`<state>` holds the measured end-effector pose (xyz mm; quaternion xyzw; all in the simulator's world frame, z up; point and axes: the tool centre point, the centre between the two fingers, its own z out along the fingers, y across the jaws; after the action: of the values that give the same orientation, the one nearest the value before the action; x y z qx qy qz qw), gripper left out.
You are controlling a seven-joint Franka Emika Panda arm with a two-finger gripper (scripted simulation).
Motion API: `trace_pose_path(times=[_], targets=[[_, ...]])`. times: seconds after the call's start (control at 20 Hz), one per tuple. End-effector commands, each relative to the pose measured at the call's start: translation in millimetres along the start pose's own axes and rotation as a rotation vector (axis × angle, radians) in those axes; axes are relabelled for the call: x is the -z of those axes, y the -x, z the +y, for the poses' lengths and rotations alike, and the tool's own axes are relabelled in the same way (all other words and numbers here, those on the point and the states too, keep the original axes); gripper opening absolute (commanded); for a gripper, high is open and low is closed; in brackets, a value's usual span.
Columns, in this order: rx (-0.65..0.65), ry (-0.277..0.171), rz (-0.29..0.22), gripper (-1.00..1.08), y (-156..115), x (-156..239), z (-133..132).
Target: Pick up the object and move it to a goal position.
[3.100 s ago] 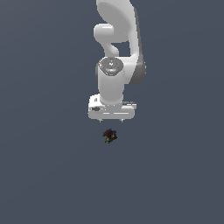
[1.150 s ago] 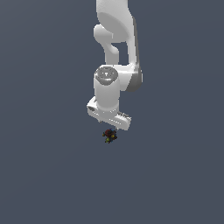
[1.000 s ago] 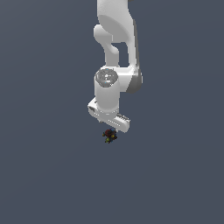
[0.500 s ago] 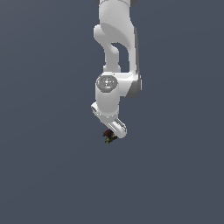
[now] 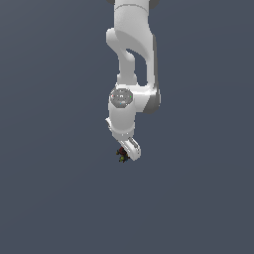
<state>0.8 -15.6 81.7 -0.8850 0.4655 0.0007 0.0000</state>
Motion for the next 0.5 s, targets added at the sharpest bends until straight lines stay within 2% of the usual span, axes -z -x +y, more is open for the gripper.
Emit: trace_pose_path(times=[0.0, 0.45], targets=[[-0.019, -0.001, 0.001, 1.00, -0.2, -1.4, 0.0], [-0.022, 0.000, 0.001, 1.00, 0.0, -11.0, 0.3]])
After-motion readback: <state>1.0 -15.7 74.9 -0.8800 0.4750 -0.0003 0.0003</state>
